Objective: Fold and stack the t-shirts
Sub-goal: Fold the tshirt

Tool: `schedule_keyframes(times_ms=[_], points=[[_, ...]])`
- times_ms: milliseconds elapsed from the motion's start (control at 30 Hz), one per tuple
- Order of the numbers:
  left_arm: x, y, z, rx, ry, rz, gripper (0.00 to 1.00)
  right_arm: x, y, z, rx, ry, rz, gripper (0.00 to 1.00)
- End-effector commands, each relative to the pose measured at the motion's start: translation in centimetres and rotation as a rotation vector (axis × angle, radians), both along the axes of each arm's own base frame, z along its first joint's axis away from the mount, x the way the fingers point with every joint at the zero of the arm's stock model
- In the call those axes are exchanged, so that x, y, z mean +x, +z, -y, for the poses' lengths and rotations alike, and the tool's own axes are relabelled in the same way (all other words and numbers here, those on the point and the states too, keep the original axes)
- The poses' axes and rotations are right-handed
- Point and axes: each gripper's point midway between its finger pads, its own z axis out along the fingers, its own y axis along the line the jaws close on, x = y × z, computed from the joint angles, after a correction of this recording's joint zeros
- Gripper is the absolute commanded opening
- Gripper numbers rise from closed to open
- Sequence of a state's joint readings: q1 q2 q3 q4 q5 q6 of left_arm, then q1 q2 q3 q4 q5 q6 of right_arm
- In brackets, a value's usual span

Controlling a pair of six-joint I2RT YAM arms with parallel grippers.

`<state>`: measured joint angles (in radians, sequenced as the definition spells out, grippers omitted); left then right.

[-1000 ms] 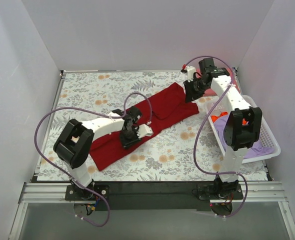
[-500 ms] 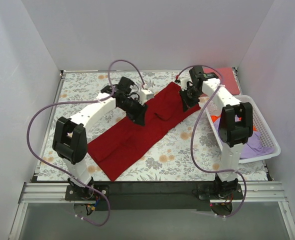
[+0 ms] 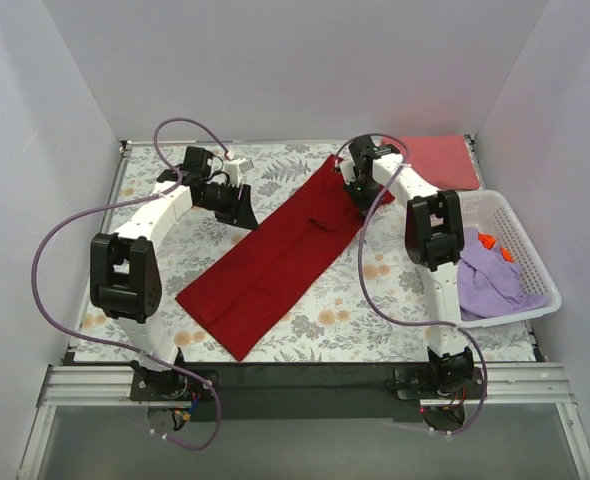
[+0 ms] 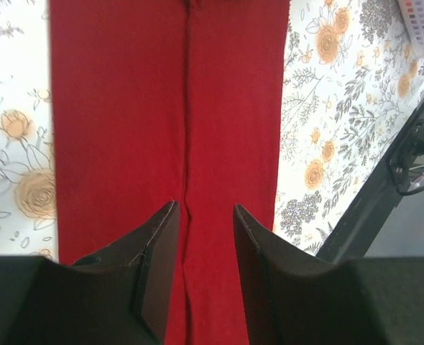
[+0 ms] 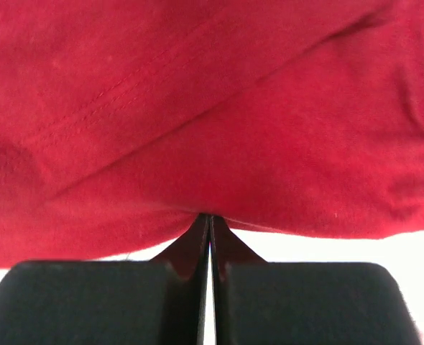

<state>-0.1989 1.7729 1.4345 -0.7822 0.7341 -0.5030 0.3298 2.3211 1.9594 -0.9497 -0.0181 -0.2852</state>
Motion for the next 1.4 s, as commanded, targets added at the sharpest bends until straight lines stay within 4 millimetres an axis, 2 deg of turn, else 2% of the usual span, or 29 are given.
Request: schedule_keyframes(times_ms=[0, 67, 133, 167, 233, 267, 333, 367, 400, 433, 467, 500, 533, 600, 633, 667, 733, 767, 800, 867, 933, 967, 1100, 1233, 1267, 1333, 1367], points=[[-0.9, 2.4, -0.1, -0.057, 0.007, 0.057, 0.35, 5.3, -1.6, 0.0, -0.075, 0.034, 0.134, 0.01], [-1.0, 1.8, -0.5, -0.056, 0.026, 0.057, 0.35, 8.4, -1.9, -1.6, -0.072, 0.083, 0.213, 0.01], [-1.5, 1.6, -0.6, -0.06, 0.028, 0.042, 0.36, 10.0, -2.9, -3.3, -0.087, 0.128, 0.272, 0.01], [-1.7, 1.4, -0.7, -0.056, 0.03, 0.035, 0.36, 12.2, -2.3, -4.2, -0.077, 0.136, 0.368, 0.01], [-1.9, 0.9, -1.0, -0.032, 0.021, 0.038, 0.36, 14.2, -1.1, -5.1, -0.114, 0.159, 0.474, 0.01], [-2.5, 0.3, -1.3, -0.016, 0.015, 0.022, 0.36, 15.6, -0.1, -5.5, -0.11, 0.159, 0.546, 0.01], [-3.2, 0.3, -1.4, -0.009, -0.037, 0.052, 0.36, 16.9, 2.0, -5.4, -0.127, 0.151, 0.625, 0.01], [-4.1, -0.3, -0.8, 0.011, -0.071, 0.054, 0.36, 17.8, 3.2, -5.4, -0.124, 0.137, 0.679, 0.01], [-4.5, -0.7, -0.6, 0.045, -0.094, 0.078, 0.36, 17.9, 3.6, -5.0, -0.135, 0.125, 0.693, 0.01], [-4.8, -1.5, -0.7, 0.11, -0.117, 0.106, 0.35, 18.2, 5.9, -4.6, -0.125, 0.105, 0.731, 0.01], [-5.8, -1.9, 0.6, 0.153, -0.199, 0.156, 0.34, 18.3, 7.1, -4.5, -0.111, 0.088, 0.755, 0.01], [-6.8, -3.2, 0.7, 0.193, -0.233, 0.16, 0.33, 17.9, 7.4, -3.9, -0.098, 0.08, 0.749, 0.01], [-6.7, -3.7, 1.0, 0.234, -0.252, 0.204, 0.33, 17.6, 10.4, -4.0, -0.056, 0.062, 0.785, 0.01], [-8.7, -5.0, 2.2, 0.268, -0.356, 0.244, 0.31, 16.7, 12.5, -4.5, 0.012, 0.078, 0.794, 0.01], [-8.7, -5.5, 2.5, 0.297, -0.377, 0.271, 0.29, 15.7, 14.3, -4.5, 0.04, 0.076, 0.798, 0.01], [-9.7, -6.2, 3.5, 0.313, -0.434, 0.286, 0.29, 15.1, 15.1, -5.1, 0.088, 0.097, 0.79, 0.02], [-10.7, -7.2, 4.7, 0.343, -0.495, 0.3, 0.28, 13.6, 16.8, -5.0, 0.131, 0.08, 0.781, 0.07], [-11.0, -8.2, 4.8, 0.371, -0.513, 0.286, 0.27, 12.9, 17.2, -5.3, 0.162, 0.089, 0.767, 0.07], [-11.1, -8.6, 5.0, 0.382, -0.531, 0.287, 0.26, 12.4, 18.4, -5.1, 0.184, 0.084, 0.772, 0.08], [-12.1, -9.6, 5.7, 0.403, -0.579, 0.285, 0.25, 10.8, 18.0, -5.3, 0.226, 0.088, 0.709, 0.08], [-13.1, -11.1, 5.6, 0.443, -0.608, 0.27, 0.25, 9.6, 18.1, -4.8, 0.237, 0.08, 0.671, 0.07], [-14.2, -12.4, 5.8, 0.47, -0.649, 0.242, 0.25, 9.1, 17.7, -4.8, 0.249, 0.08, 0.647, 0.07], [-17.1, -14.9, 6.4, 0.499, -0.718, 0.159, 0.21, 7.6, 17.2, -3.5, 0.27, 0.057, 0.581, 0.06], [-20.3, -15.0, 9.2, 0.443, -0.775, 0.109, 0.2, 7.1, 16.8, -1.7, 0.289, 0.019, 0.534, 0.05], [-21.2, -14.2, 10.8, 0.407, -0.781, 0.093, 0.18, 7.0, 16.7, -1.6, 0.299, 0.016, 0.522, 0.05], [-22.6, -13.2, 12.7, 0.339, -0.804, 0.072, 0.18, 7.1, 16.4, -0.5, 0.299, -0.006, 0.503, 0.05], [-23.9, -12.6, 13.9, 0.294, -0.837, 0.064, 0.18, 7.0, 16.3, -0.3, 0.301, -0.011, 0.494, 0.04]])
